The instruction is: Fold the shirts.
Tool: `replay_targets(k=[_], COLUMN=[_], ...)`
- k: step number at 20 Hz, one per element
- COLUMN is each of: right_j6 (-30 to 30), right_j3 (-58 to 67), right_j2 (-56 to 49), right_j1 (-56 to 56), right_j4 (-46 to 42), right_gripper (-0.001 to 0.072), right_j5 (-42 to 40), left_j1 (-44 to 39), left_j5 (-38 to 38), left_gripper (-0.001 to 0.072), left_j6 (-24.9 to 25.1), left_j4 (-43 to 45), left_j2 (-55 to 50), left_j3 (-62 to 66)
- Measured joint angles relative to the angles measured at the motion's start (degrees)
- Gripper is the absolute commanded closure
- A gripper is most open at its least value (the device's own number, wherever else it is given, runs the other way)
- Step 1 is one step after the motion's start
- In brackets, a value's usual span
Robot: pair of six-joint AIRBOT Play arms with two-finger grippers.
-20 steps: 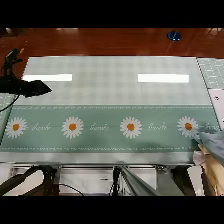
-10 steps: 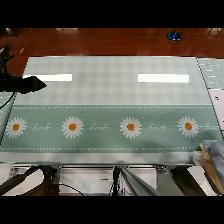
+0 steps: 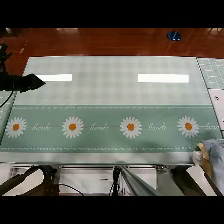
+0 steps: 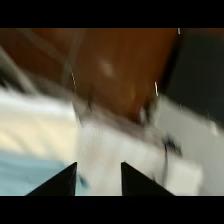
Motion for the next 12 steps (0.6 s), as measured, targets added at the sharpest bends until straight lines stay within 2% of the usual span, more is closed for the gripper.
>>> replay_targets(k=[3, 5, 6, 7, 8, 9, 10, 11, 12], right_j6=[0.20, -2.36, -3.82, -4.85, -5.57, -5.92, -6.03, -6.08, -5.90], right_j3=[16.39, 28.09, 33.05, 36.39, 39.04, 40.83, 42.21, 43.12, 43.87], right_j2=[-7.89, -17.05, -21.77, -25.55, -28.85, -31.19, -33.16, -34.45, -35.36], right_j1=[15.58, 27.17, 33.27, 38.66, 44.24, 49.07, 53.90, 57.70, 61.00], right_j4=[23.80, 37.81, 42.88, 46.01, 47.52, 47.56, 45.72, 43.78, 42.27], right_gripper=[0.0431, 0.0430, 0.0431, 0.0436, 0.0437, 0.0437, 0.0434, 0.0401, 0.0353], right_j5=[-16.28, -17.44, -15.23, -12.24, -8.98, -6.49, -4.07, -2.14, -0.52], left_j1=[-1.53, -3.74, -4.98, -6.43, -7.72, -9.20, -10.73, -12.24, -13.88], left_j5=[3.58, 5.25, 5.64, 6.08, 6.08, 5.92, 4.81, 3.96, 2.54], left_gripper=[0.0193, 0.0202, 0.0274, 0.0424, 0.0476, 0.0457, 0.0308, 0.0196, 0.0188], left_j6=[3.17, 4.76, 4.50, 2.73, 0.92, -0.83, -2.23, -3.13, -4.09], left_j4=[0.02, 0.13, 0.83, 1.77, 3.08, 4.72, 6.69, 8.48, 10.43], left_j2=[-0.17, -0.79, -1.22, -1.86, -2.45, -3.13, -3.82, -4.48, -5.22], left_j3=[0.57, 1.73, 2.40, 3.06, 3.65, 4.17, 4.61, 4.92, 5.14])
